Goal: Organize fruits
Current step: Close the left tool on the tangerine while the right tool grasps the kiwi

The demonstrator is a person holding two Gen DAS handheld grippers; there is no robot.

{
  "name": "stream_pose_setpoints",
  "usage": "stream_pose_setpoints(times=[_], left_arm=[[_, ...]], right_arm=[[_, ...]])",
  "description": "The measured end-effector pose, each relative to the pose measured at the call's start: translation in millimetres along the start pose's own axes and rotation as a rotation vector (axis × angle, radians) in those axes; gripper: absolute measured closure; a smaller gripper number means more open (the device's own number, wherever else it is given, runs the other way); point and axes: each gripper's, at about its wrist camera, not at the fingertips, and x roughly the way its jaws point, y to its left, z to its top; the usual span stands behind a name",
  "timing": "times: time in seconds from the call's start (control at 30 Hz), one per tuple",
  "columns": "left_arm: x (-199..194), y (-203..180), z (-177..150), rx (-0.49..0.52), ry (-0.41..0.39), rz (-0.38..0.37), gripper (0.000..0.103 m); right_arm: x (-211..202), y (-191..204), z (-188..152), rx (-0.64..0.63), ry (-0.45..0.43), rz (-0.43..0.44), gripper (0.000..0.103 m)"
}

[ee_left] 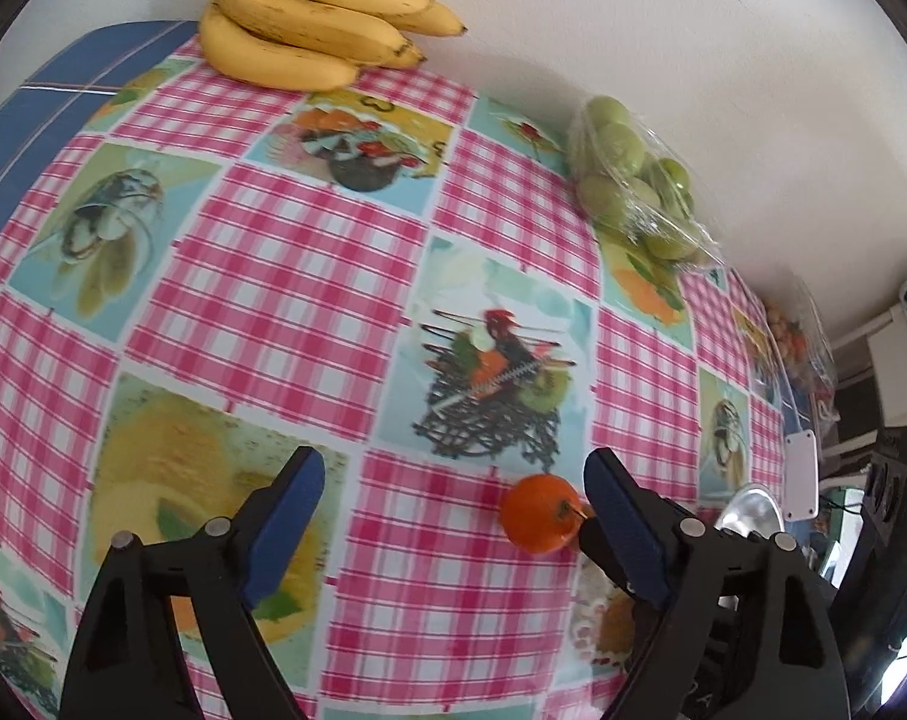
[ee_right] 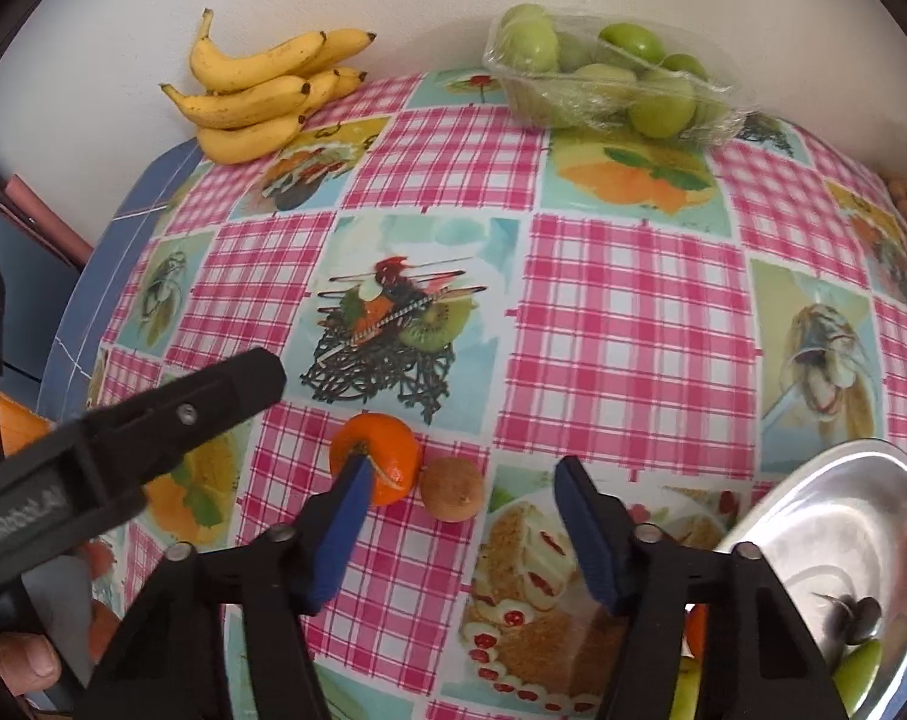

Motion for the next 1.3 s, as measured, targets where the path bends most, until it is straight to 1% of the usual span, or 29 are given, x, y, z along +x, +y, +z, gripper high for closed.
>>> stream_pose_setpoints(times=[0.07,0.1,0.13,0.17,0.2,0.3,0.37,0.5,0.6,0.63,0.67,0.8,0.9,0.97,1.1,1.13,1.23,1.27,1.3], left_arm=[[1.4,-5.5,-1.9,0.011,0.011,-0.019,0.016],[2.2,-7.9,-2.8,0.017,0.016,-0.028,0.019],[3.7,-11.0,-3.7,0.024,0.022,-0.039,0.025],[5.8,-14.6,-5.1,0.033,0.033,-0.047,0.028],[7.9,-17.3,-6.2,0.041,0.041,-0.05,0.028],[14.6,-23.1,-10.2,0.053,0.067,-0.065,0.032],[19.1,-25.1,-12.2,0.055,0.086,-0.076,0.041],[24.7,-26.6,-15.2,0.052,0.104,-0.07,0.046],[27.6,-26.9,-16.3,0.049,0.115,-0.082,0.054],[28.9,-26.9,-17.0,0.045,0.122,-0.086,0.06],[30.4,-27.0,-17.7,0.042,0.128,-0.089,0.063],[31.8,-27.5,-18.8,0.044,0.127,-0.082,0.063],[31.4,-27.1,-18.9,0.046,0.125,-0.075,0.067],[30.9,-25.3,-18.6,0.036,0.124,-0.081,0.067],[24.1,-17.4,-17.5,0.022,0.114,-0.066,0.067],[22.7,-15.1,-16.5,0.015,0.111,-0.064,0.068],[14.6,-4.3,-12.1,-0.019,0.094,-0.076,0.075],[12.3,-2.2,-10.7,-0.025,0.087,-0.071,0.075],[10.1,-0.4,-9.8,-0.028,0.08,-0.06,0.075]], right_arm=[[0.2,-3.3,-0.8,0.009,0.006,0.0,0.045],[1.1,-4.9,-1.5,0.013,0.012,-0.003,0.046],[1.9,-6.2,-2.5,0.012,0.019,-0.005,0.049],[1.8,-7.5,-3.9,0.013,0.022,-0.008,0.05],[1.6,-9.3,-4.8,0.016,0.025,-0.013,0.051],[0.1,-13.5,-6.9,0.023,0.025,-0.02,0.051],[-0.3,-14.3,-8.3,0.023,0.028,-0.022,0.051],[0.8,-14.1,-9.6,0.023,0.033,-0.02,0.051],[1.9,-12.9,-9.8,0.02,0.037,-0.02,0.051],[2.1,-12.8,-10.0,0.02,0.039,-0.02,0.051],[2.0,-12.8,-10.2,0.02,0.04,-0.021,0.051],[2.2,-12.6,-10.0,0.019,0.041,-0.021,0.051],[2.3,-11.6,-10.2,0.011,0.04,-0.024,0.051],[2.5,-10.7,-10.1,0.01,0.04,-0.019,0.051],[2.3,-7.9,-9.5,0.0,0.036,-0.013,0.051],[2.4,-6.6,-9.2,-0.003,0.035,-0.011,0.051],[3.9,-1.1,-8.4,-0.02,0.035,-0.011,0.051],[4.8,0.9,-8.1,-0.026,0.035,-0.012,0.052],[6.2,3.0,-7.7,-0.032,0.037,-0.011,0.055]])
